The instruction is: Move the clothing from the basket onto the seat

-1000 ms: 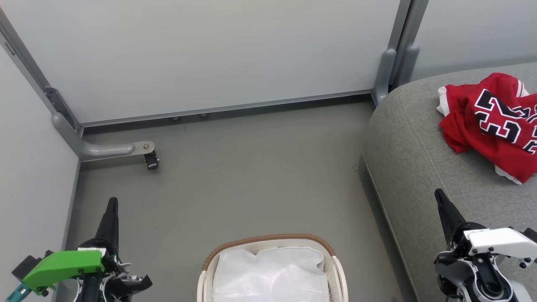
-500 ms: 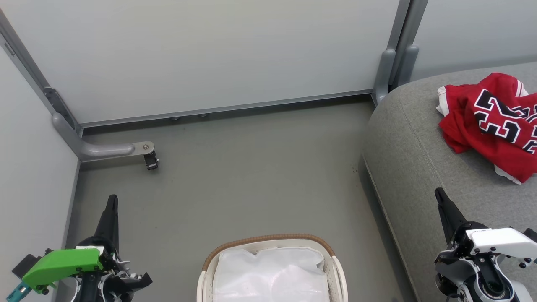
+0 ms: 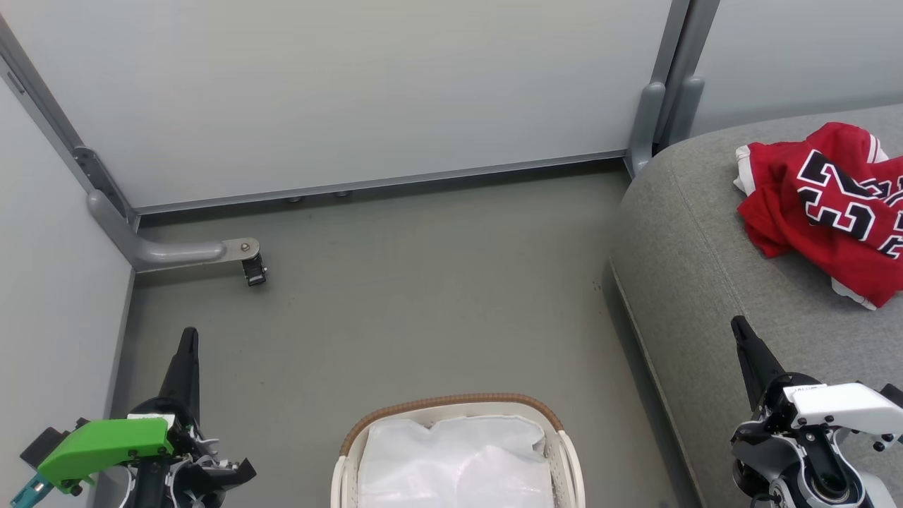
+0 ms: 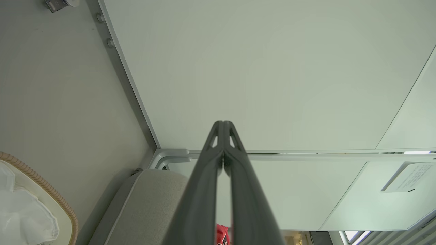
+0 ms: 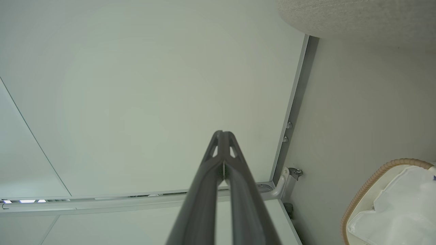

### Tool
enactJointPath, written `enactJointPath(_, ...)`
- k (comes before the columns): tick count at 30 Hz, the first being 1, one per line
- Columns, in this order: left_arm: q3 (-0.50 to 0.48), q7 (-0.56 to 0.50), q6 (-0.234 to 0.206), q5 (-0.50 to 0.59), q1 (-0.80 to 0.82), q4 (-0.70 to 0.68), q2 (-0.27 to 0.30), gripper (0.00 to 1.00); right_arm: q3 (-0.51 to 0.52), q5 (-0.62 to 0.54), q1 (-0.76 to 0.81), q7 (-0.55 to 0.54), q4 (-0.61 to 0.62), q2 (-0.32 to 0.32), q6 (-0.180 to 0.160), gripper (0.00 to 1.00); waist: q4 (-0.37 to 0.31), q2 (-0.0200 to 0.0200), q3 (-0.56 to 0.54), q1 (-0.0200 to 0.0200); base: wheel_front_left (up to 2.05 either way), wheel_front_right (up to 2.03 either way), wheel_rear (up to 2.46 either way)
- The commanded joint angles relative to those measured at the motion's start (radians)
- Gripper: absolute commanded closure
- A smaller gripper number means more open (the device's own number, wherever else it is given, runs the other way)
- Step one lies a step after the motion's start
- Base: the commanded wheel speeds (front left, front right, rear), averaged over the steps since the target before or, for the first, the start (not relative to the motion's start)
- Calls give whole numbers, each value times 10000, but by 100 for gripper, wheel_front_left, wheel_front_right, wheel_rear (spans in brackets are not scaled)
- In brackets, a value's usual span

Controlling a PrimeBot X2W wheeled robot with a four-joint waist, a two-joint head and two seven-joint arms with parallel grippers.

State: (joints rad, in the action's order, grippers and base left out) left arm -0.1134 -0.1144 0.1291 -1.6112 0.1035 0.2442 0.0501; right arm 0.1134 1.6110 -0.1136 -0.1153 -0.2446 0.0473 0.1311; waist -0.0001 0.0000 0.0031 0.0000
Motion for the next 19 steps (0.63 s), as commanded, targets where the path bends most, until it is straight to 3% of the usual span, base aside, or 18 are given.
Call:
enactJointPath(1,-26,-33,28,-31,102,-12,-1,100,24,37,103,-14,25,56,-7,100,1,0,0,0,0,0,0)
enactJointPath(19,-25,-32,29,-32,102,-8,-1,100,23,37,104,-15,24,56,-5,100,1,0,0,0,0,0,0)
